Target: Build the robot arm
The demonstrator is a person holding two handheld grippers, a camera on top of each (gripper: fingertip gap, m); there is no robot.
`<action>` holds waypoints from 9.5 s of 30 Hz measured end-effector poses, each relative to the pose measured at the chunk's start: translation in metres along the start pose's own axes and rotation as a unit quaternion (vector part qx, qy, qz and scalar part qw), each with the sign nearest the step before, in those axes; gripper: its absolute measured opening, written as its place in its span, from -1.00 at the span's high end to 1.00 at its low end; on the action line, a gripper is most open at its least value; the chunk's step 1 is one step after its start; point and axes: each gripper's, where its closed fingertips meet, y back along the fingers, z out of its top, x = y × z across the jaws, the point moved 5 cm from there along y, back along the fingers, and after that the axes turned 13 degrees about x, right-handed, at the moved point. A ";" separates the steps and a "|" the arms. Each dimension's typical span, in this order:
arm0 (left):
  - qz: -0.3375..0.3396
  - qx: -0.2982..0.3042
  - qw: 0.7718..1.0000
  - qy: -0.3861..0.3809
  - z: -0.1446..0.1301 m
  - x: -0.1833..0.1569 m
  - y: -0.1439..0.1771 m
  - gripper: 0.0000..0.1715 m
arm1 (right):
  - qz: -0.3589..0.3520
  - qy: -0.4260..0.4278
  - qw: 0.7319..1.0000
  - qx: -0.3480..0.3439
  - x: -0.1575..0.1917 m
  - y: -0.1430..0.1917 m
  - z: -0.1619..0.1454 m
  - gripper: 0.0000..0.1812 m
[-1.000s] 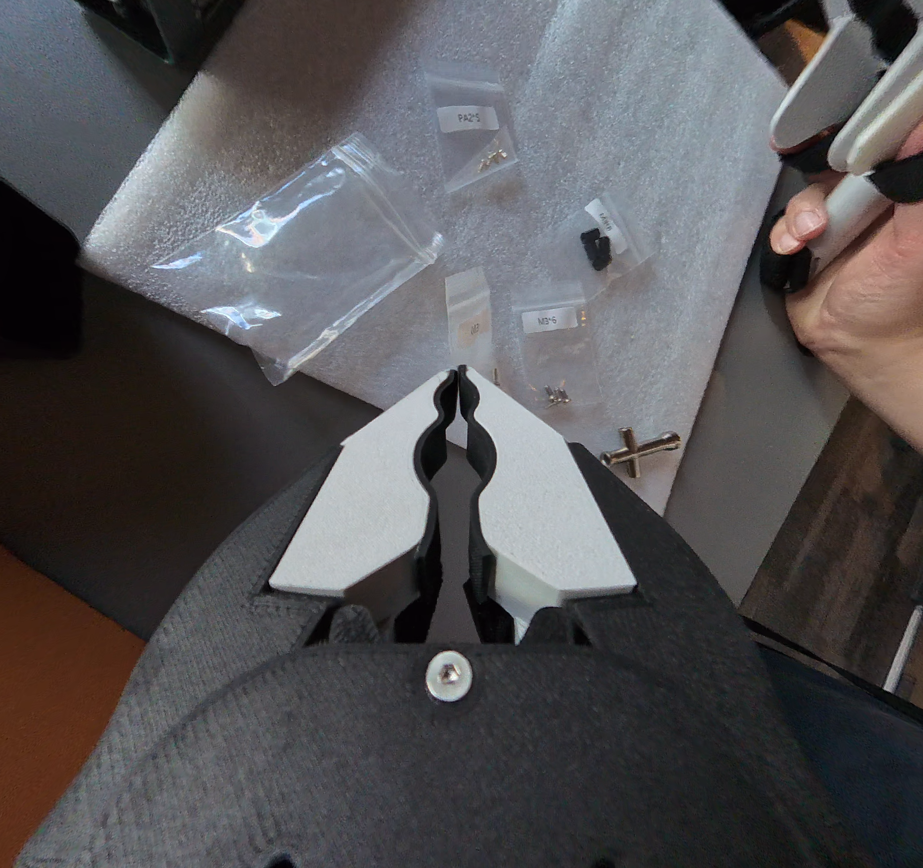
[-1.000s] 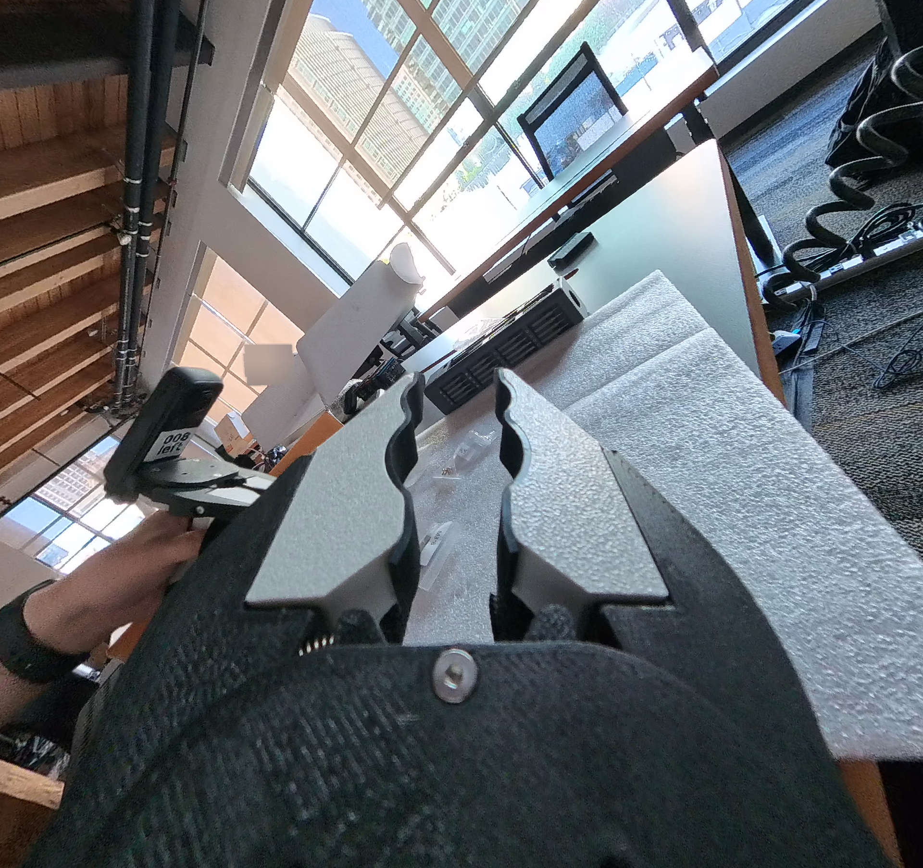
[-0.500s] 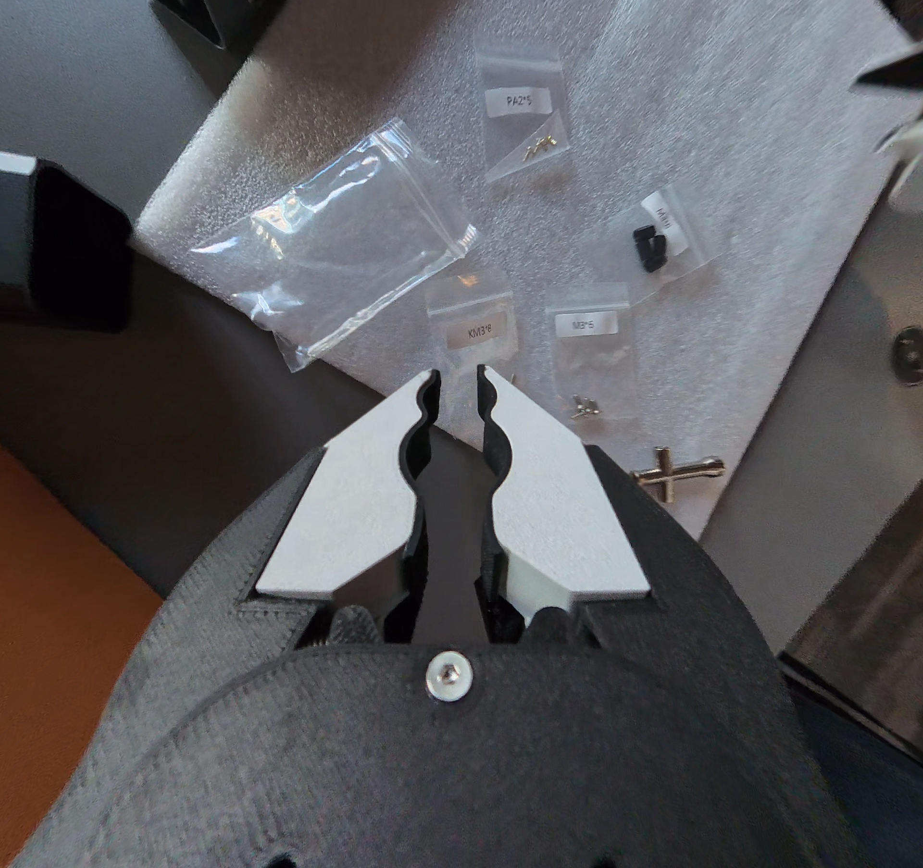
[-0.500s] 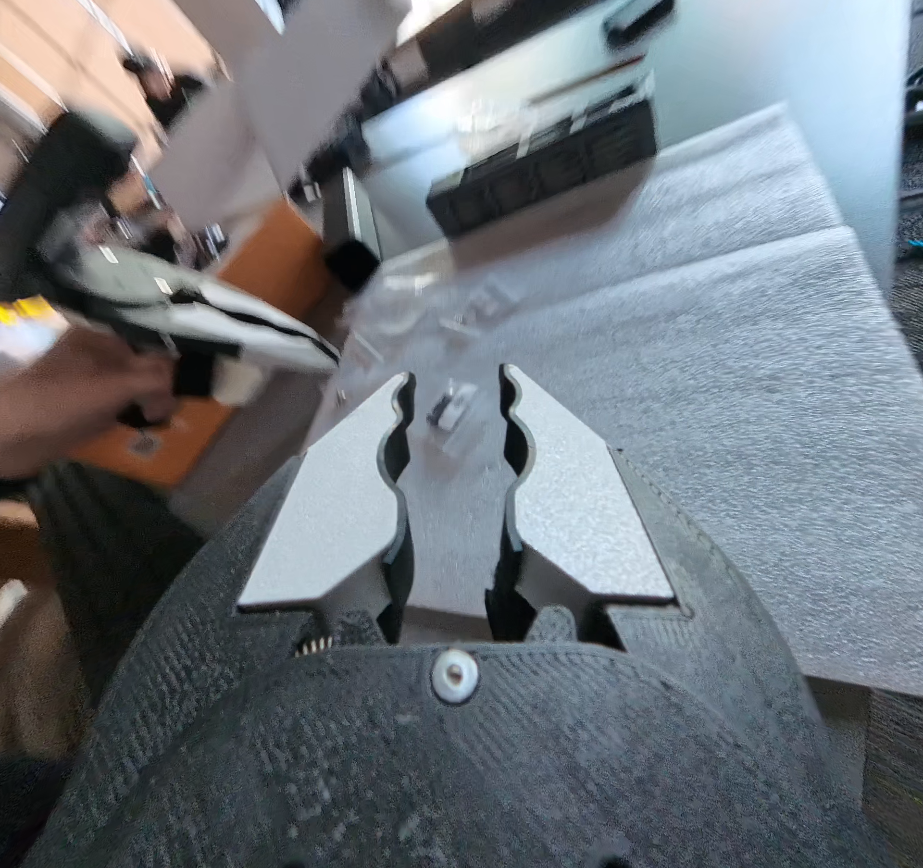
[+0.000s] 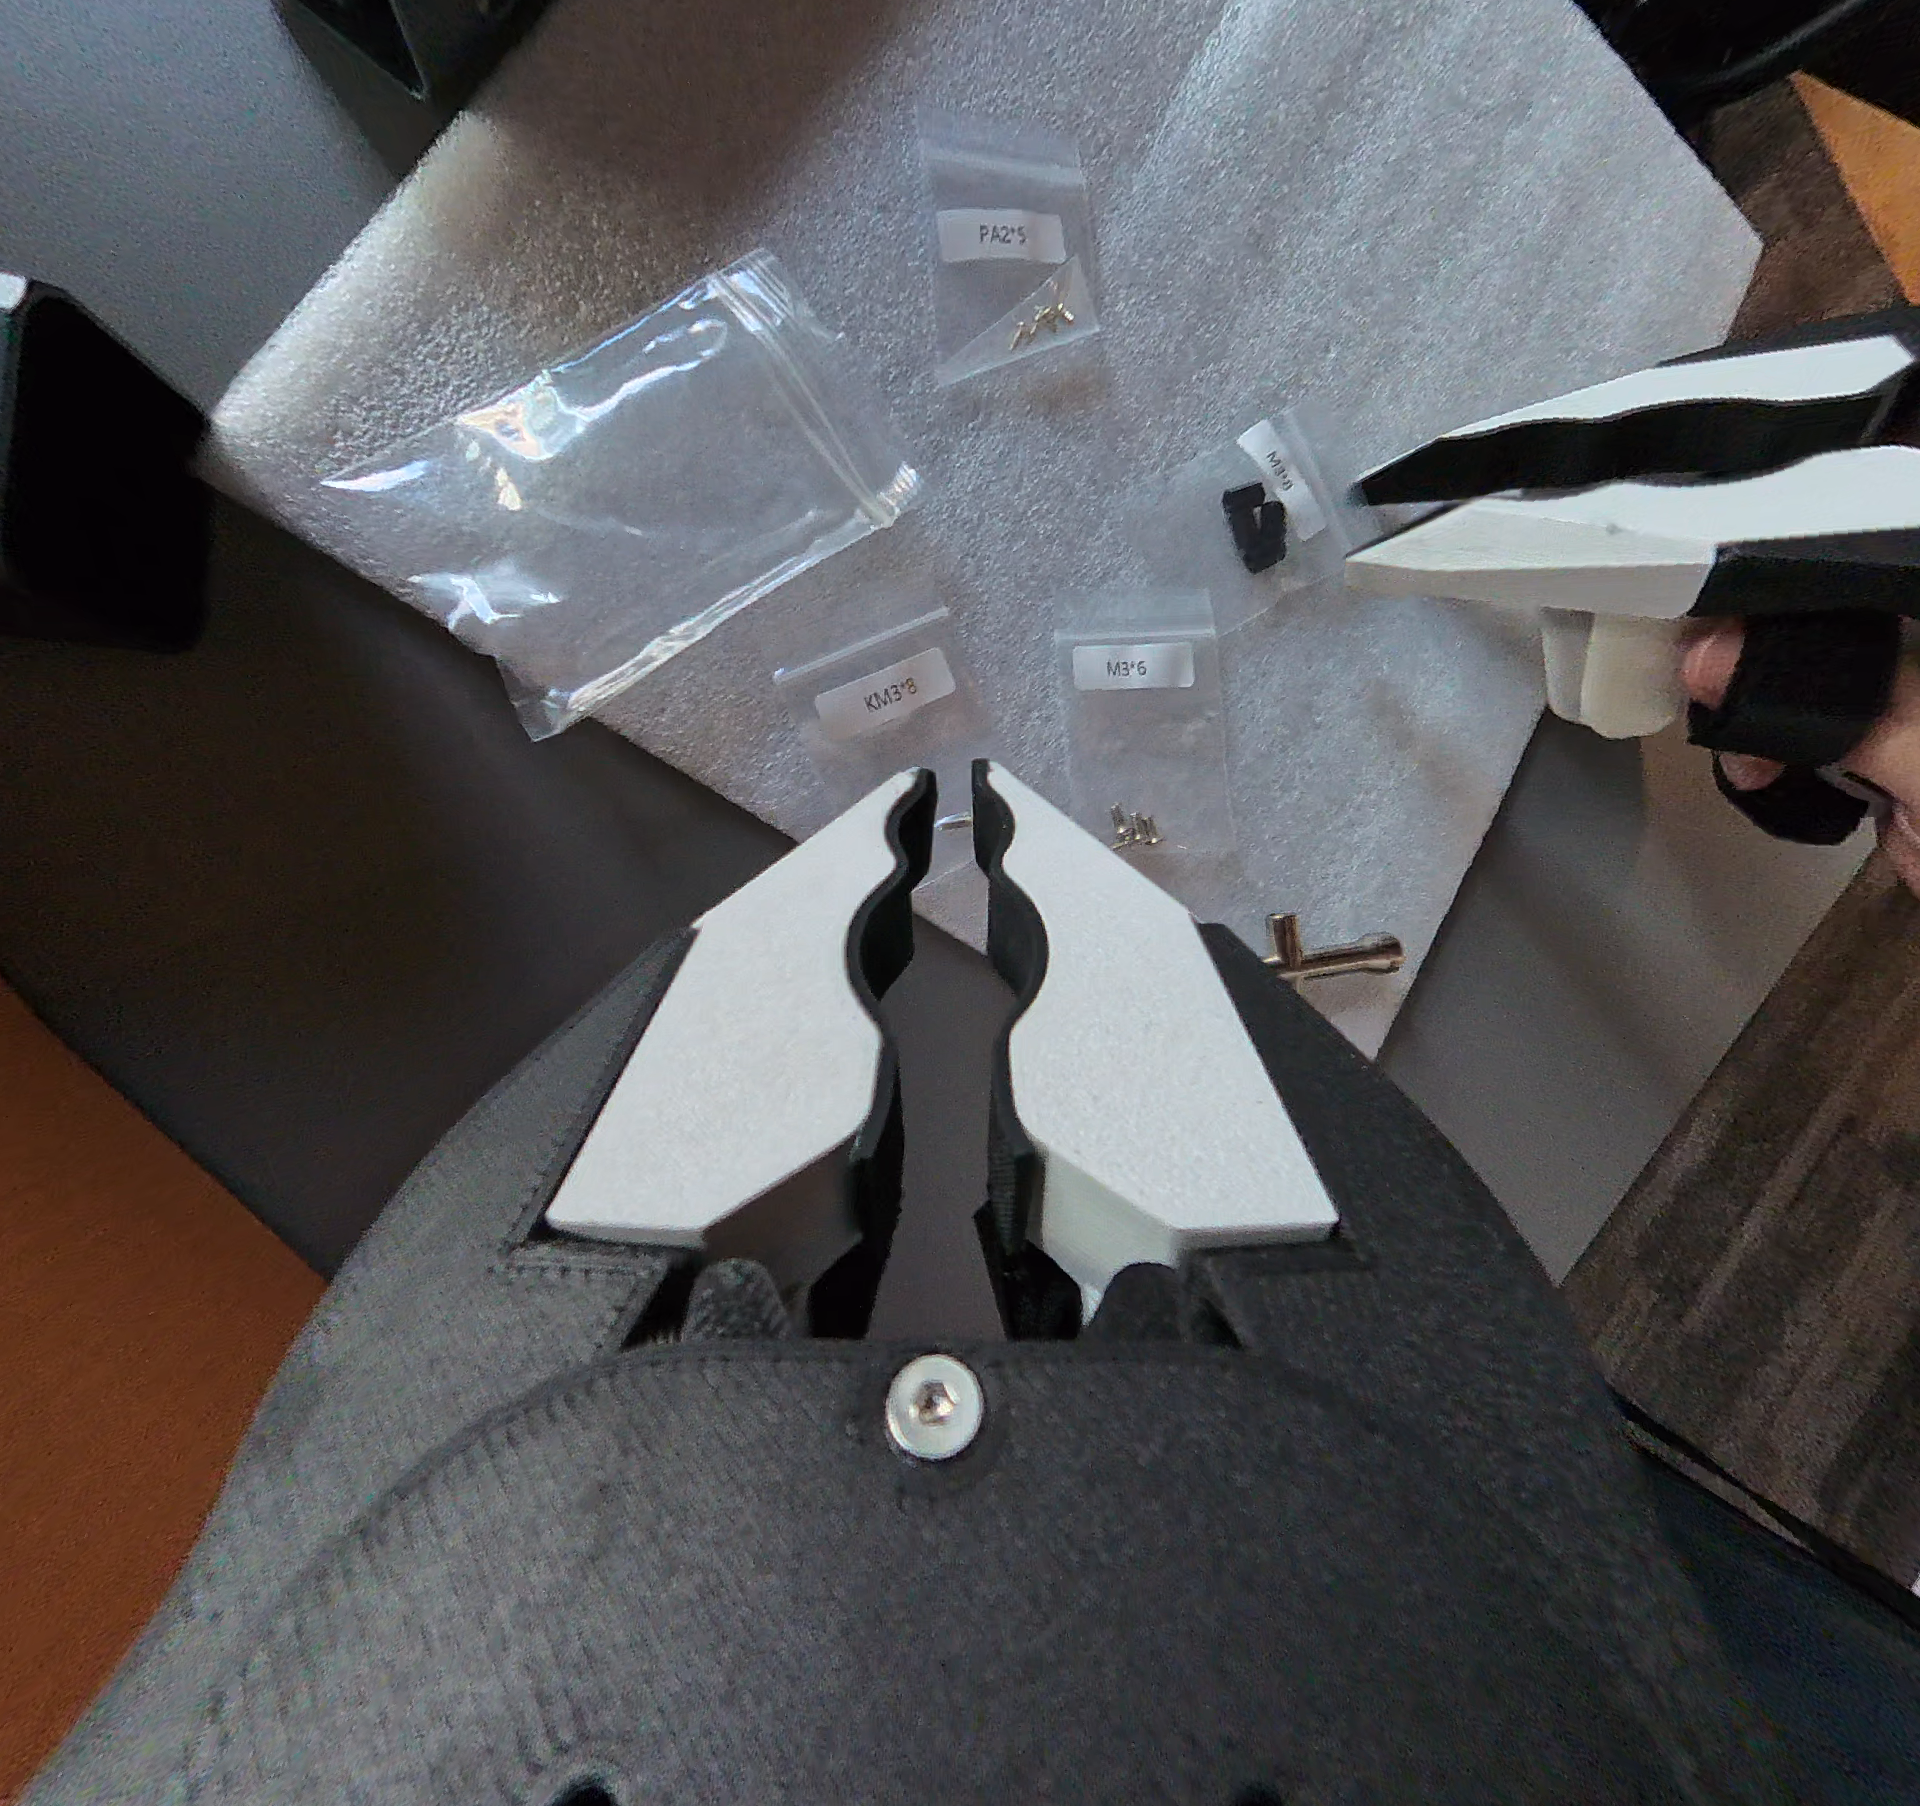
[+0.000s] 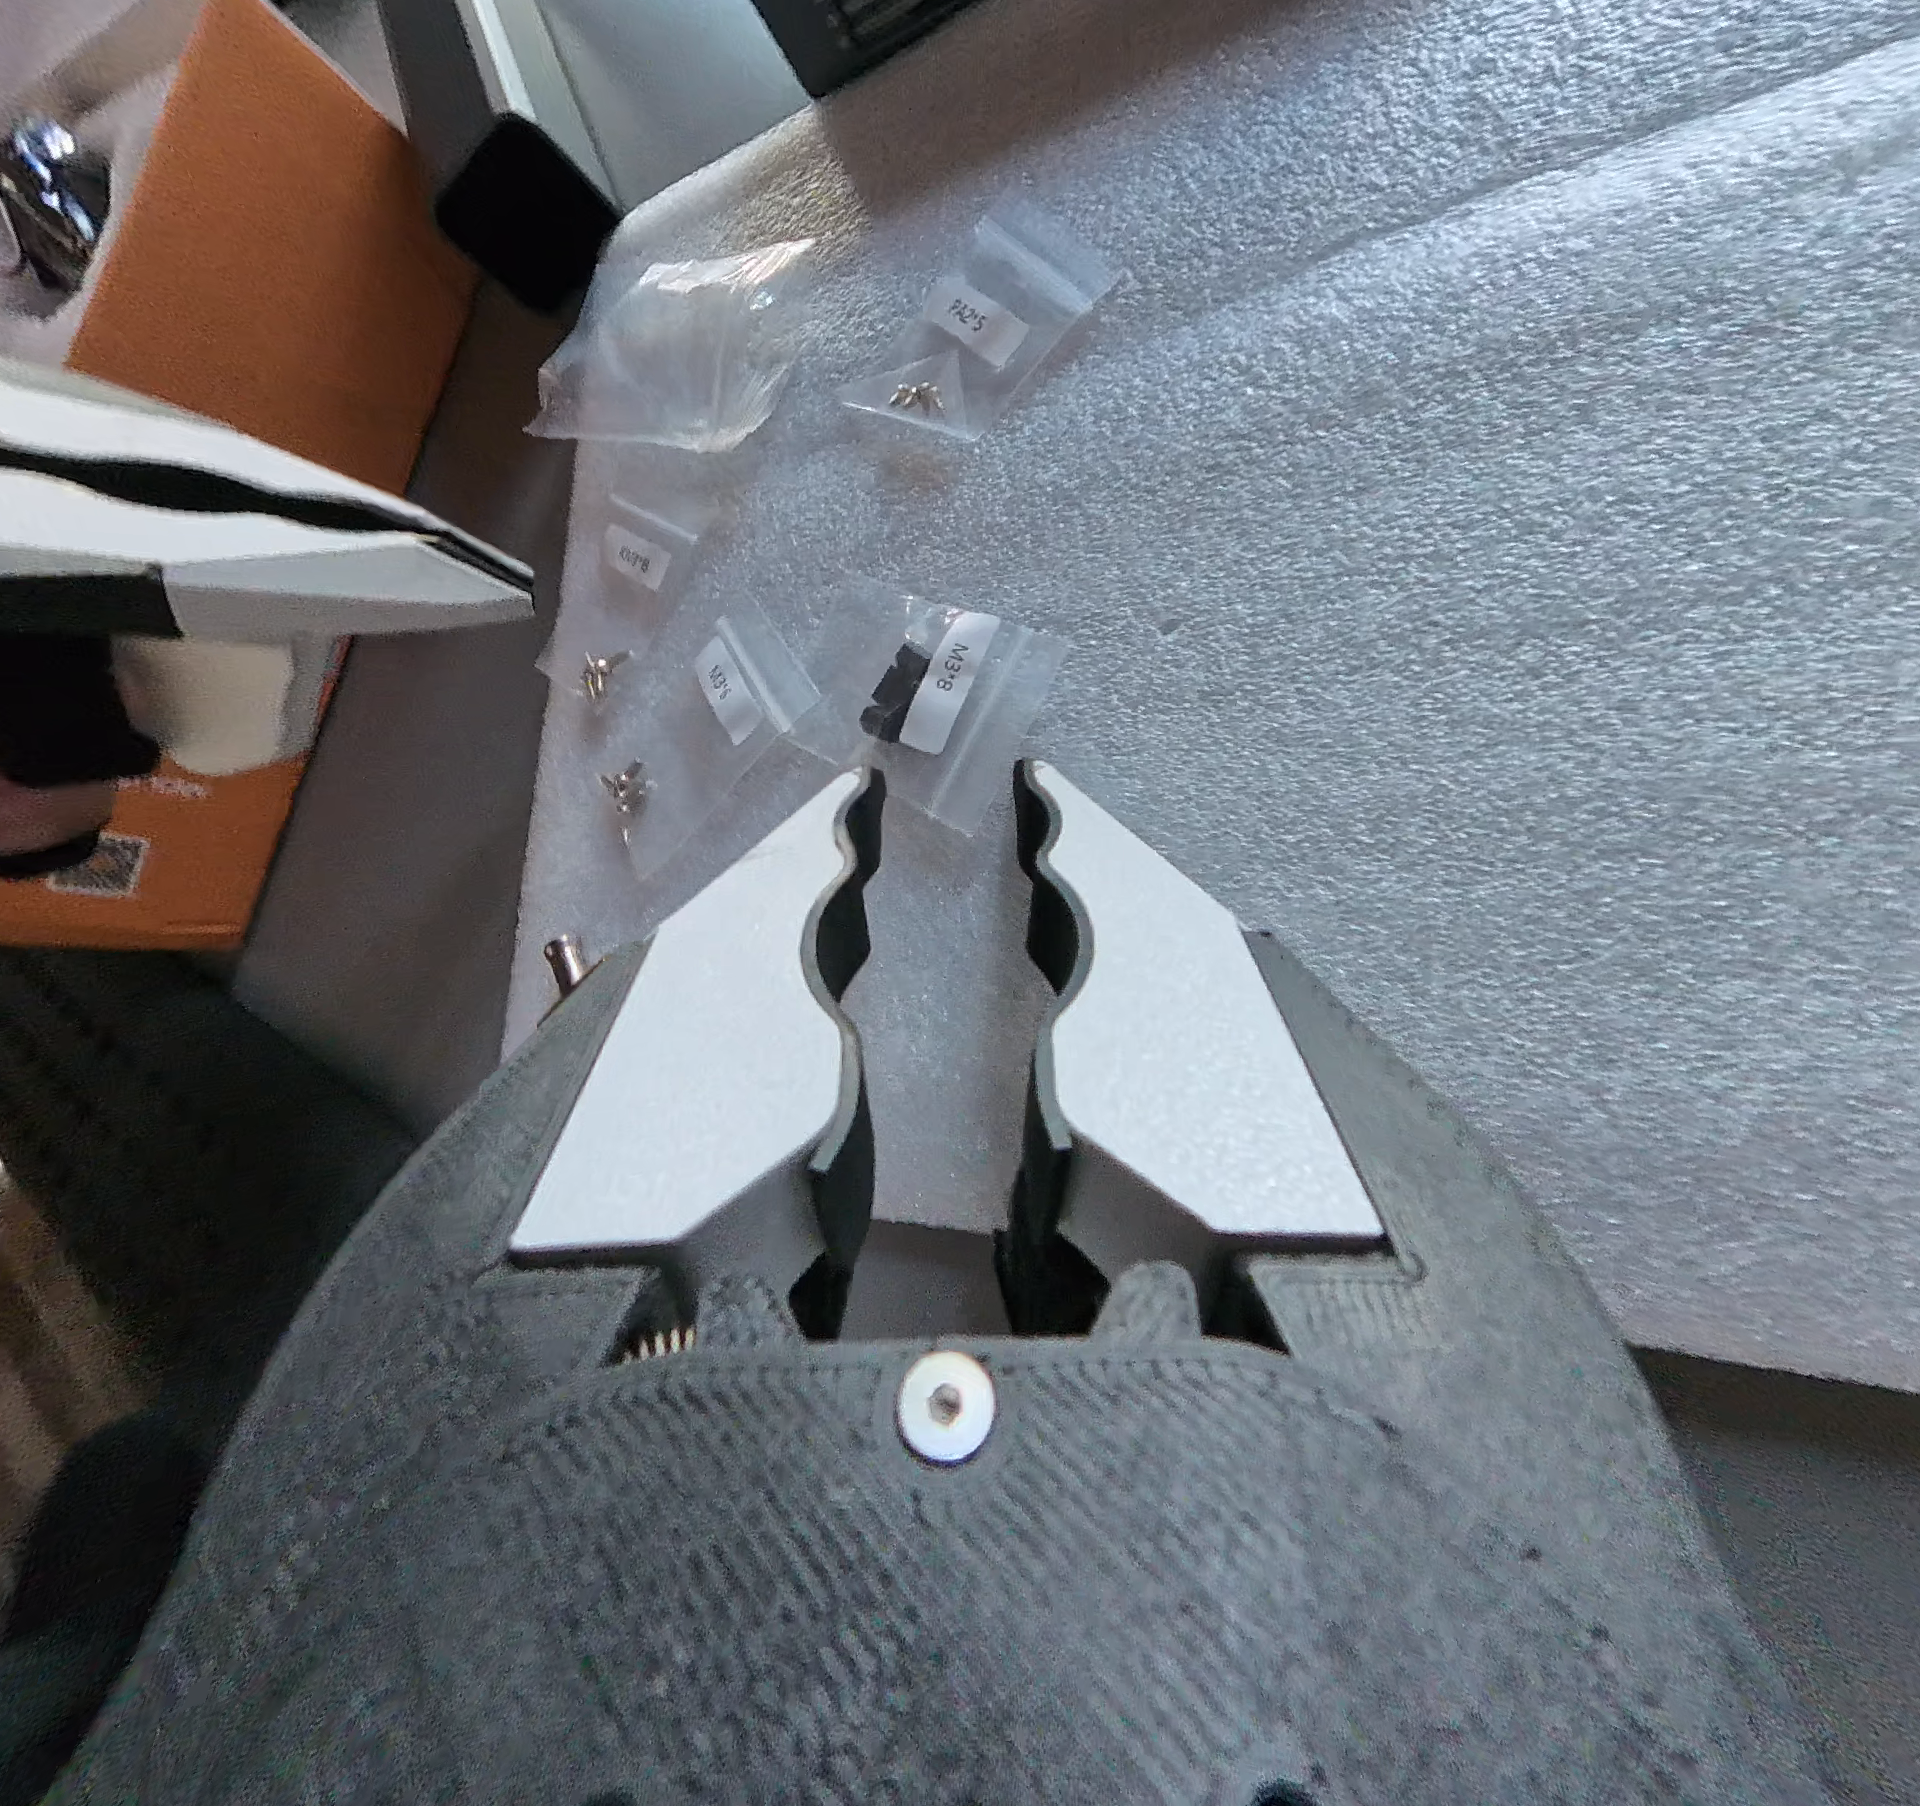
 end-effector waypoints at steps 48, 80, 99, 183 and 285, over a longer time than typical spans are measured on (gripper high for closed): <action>-0.065 -0.011 0.997 0.035 -0.017 -0.003 -0.005 1.00 | -0.015 0.163 0.985 0.051 0.003 -0.002 0.029 1.00; -0.073 -0.023 0.996 0.048 -0.012 -0.005 0.002 1.00 | -0.043 0.521 0.851 0.055 0.046 0.007 -0.054 1.00; -0.067 -0.020 0.997 0.044 -0.023 -0.011 0.011 1.00 | 0.192 0.255 0.930 0.183 -0.012 -0.017 0.029 0.98; 0.039 -0.104 0.993 0.037 -0.042 -0.016 0.011 0.67 | -0.283 0.337 0.889 -0.125 -0.013 0.022 0.011 0.76; 0.041 -0.271 0.959 0.074 -0.062 0.029 0.145 0.67 | -0.381 0.196 0.873 -0.235 -0.045 0.055 0.026 0.45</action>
